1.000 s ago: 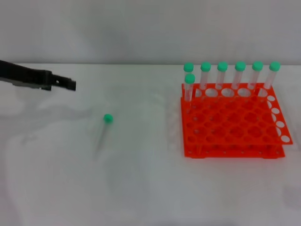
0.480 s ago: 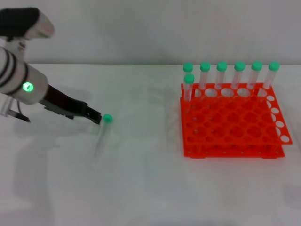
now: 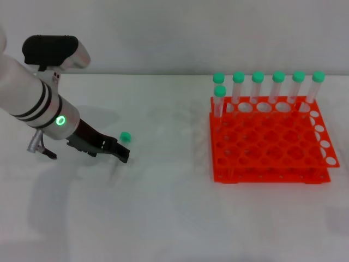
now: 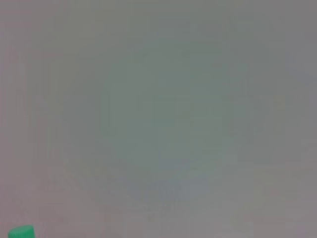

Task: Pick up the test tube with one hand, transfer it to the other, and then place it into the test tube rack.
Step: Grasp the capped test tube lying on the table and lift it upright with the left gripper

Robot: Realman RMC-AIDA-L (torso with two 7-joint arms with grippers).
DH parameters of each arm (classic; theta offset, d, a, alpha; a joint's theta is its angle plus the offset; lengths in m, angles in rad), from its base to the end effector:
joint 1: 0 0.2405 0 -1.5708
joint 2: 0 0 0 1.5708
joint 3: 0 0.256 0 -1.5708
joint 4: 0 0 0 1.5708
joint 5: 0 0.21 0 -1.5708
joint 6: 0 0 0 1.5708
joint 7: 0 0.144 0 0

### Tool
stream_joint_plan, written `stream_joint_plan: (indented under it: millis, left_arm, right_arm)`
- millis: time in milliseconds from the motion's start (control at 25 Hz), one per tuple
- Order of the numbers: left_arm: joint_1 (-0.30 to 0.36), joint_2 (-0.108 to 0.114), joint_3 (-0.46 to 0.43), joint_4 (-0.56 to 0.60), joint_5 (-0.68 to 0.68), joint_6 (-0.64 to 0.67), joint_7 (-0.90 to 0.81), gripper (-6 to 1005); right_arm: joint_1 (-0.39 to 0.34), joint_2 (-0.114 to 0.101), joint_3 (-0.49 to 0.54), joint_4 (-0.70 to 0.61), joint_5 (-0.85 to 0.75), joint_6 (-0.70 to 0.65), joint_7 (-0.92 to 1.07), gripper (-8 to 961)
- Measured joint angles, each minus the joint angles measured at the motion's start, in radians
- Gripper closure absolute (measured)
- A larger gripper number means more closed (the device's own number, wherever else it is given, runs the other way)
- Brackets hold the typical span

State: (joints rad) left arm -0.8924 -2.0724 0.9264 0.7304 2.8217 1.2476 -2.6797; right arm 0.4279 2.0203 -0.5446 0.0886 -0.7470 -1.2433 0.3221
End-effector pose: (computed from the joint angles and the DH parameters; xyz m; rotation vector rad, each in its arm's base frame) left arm -0.2301 0.4210 -0.0069 -2.2111 -1.4288 0.3372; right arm 0.3839 0.3060 0.0305 -1.3984 0.7043 0.6857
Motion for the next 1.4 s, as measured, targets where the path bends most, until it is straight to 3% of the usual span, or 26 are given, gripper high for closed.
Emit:
stream_joint_plan:
  millis: [640,760,1000,1400]
  left_arm:
    - [-0.021,0.003,0.003,-0.047,0.009,-0.003,-0.016,130]
    - [-0.025,0.003,0.004,-0.049,0.01,0.0,-0.014,290]
    - [-0.035,0.004,0.014,-0.081,0.01,-0.003,-0.019,498]
    - [-0.049,0.004,0.015,-0.102,0.012,-0.009,-0.017,518]
  right_arm:
    - [0.007,0.0,0.006,-0.024,0.0,0.024,0.0,114]
    - [0.009,0.0,0.006,-0.025,0.0,0.028,0.0,114]
    - [0.011,0.0,0.007,-0.025,0.002,0.029,0.0,115]
    - [0.01,-0.001,0.009,-0.026,0.003,0.029,0.0,115]
